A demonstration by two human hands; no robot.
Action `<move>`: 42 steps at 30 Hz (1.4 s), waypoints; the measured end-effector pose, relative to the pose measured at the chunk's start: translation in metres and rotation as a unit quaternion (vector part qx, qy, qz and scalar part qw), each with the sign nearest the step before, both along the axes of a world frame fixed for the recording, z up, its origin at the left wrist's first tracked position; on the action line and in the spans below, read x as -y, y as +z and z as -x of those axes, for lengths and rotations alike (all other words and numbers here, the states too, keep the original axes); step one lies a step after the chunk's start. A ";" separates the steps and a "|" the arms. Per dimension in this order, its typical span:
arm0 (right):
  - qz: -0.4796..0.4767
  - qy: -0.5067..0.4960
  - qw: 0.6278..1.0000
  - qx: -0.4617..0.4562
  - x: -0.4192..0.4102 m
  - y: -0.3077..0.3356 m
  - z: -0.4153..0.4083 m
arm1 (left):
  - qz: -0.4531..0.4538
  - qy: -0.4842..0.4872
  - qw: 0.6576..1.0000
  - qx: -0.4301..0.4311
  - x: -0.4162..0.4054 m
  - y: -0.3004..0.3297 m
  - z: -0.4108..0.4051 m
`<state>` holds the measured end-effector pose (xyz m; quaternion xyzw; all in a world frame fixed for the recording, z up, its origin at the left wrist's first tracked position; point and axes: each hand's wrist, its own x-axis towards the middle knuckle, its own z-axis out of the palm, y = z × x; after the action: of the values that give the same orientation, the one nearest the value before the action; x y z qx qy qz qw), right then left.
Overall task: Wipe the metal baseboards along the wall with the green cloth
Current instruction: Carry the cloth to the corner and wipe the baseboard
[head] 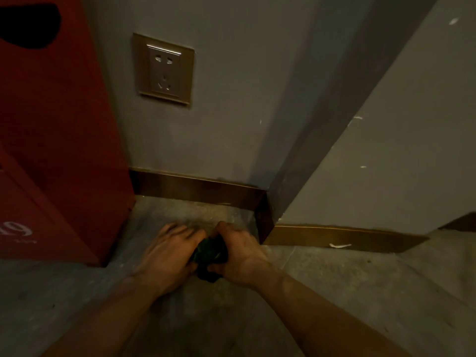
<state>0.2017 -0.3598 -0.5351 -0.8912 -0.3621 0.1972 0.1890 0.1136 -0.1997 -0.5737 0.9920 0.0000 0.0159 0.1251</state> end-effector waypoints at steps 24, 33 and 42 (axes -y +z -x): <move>0.108 0.094 0.961 0.236 -0.037 -0.043 -0.054 | 0.038 0.139 0.989 -0.020 -0.011 -0.072 -0.032; 0.093 0.239 0.898 0.357 -0.060 -0.063 -0.086 | 0.017 0.153 0.988 -0.011 -0.010 -0.099 -0.038; 0.134 0.242 0.873 0.401 -0.053 -0.063 -0.093 | 0.016 0.153 0.988 -0.027 -0.011 -0.096 -0.038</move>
<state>0.2948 -0.3068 -0.5978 -0.7949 -0.5815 -0.0909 -0.1475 0.1515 -0.1885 -0.6695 0.9783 0.1553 0.0085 0.1371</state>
